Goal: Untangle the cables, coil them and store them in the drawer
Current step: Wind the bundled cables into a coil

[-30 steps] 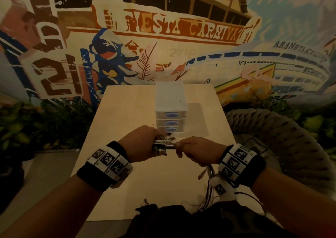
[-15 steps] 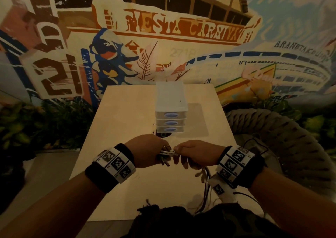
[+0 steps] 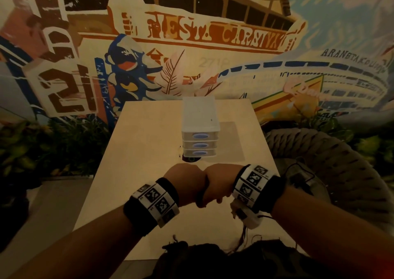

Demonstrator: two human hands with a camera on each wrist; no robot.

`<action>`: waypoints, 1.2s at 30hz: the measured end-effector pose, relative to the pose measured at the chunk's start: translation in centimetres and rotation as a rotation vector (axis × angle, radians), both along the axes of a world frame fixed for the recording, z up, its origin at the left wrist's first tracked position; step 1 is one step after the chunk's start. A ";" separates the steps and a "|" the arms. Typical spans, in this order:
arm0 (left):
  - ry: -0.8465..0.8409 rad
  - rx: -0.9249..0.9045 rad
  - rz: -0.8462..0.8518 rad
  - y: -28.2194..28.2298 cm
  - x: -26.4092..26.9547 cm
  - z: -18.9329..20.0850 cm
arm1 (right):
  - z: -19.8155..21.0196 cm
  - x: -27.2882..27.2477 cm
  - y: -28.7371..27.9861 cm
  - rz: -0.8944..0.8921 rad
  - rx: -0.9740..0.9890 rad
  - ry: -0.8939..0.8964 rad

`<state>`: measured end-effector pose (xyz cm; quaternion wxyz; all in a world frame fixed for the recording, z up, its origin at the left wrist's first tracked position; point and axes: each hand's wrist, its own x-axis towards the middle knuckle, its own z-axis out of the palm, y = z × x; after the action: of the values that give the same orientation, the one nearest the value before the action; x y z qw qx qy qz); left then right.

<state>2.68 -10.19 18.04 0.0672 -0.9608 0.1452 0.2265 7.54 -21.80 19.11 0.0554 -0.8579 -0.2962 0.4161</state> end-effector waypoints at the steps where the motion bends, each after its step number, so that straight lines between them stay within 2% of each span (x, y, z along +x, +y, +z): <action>1: 0.003 0.007 0.022 -0.1 0.0 -0.1 | -0.1 -0.3 0.4 0.004 -0.045 -0.008; 5: -0.064 0.064 0.060 0.3 0.1 -0.3 | -1.0 -0.3 1.1 -0.116 -0.014 0.079; 9: -0.140 -0.015 0.141 0.6 0.1 -0.6 | -1.2 0.2 1.5 -0.127 -0.091 -0.014; 12: -0.211 -0.049 0.122 0.5 -0.4 -0.8 | -1.0 0.6 1.4 -0.145 -0.124 -0.087; 15: -0.148 -0.044 0.104 0.3 -0.3 -0.8 | -0.8 0.6 0.9 -0.168 -0.072 0.002; 18: -0.072 -0.028 0.085 0.6 0.2 -0.5 | -0.7 0.7 -0.2 -0.159 0.106 0.088; 21: -0.112 -0.050 0.045 1.2 0.2 0.0 | -0.8 0.4 -0.5 -0.175 0.196 0.093; 23: -0.237 -0.175 0.045 2.3 0.1 0.2 | -0.7 0.8 -0.9 -0.199 0.268 0.074; 25: -0.327 -0.391 0.087 3.8 0.2 0.5 | -0.3 1.5 -1.7 -0.239 0.368 0.088; 29: -0.234 -0.883 0.254 5.4 -0.2 2.1 | 0.4 2.9 -3.6 -0.377 0.613 0.183; 31: -0.255 -1.004 0.253 5.1 -0.2 2.3 | 0.4 3.1 -3.8 -0.388 0.683 0.212; 36: -0.181 -1.208 0.301 5.7 0.0 2.1 | -0.7 3.2 -3.8 -0.408 0.684 0.138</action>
<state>2.63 -4.45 20.14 -0.5081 -0.8544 0.1046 0.0293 10.71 -25.56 18.42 0.4389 -0.8013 -0.2366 0.3305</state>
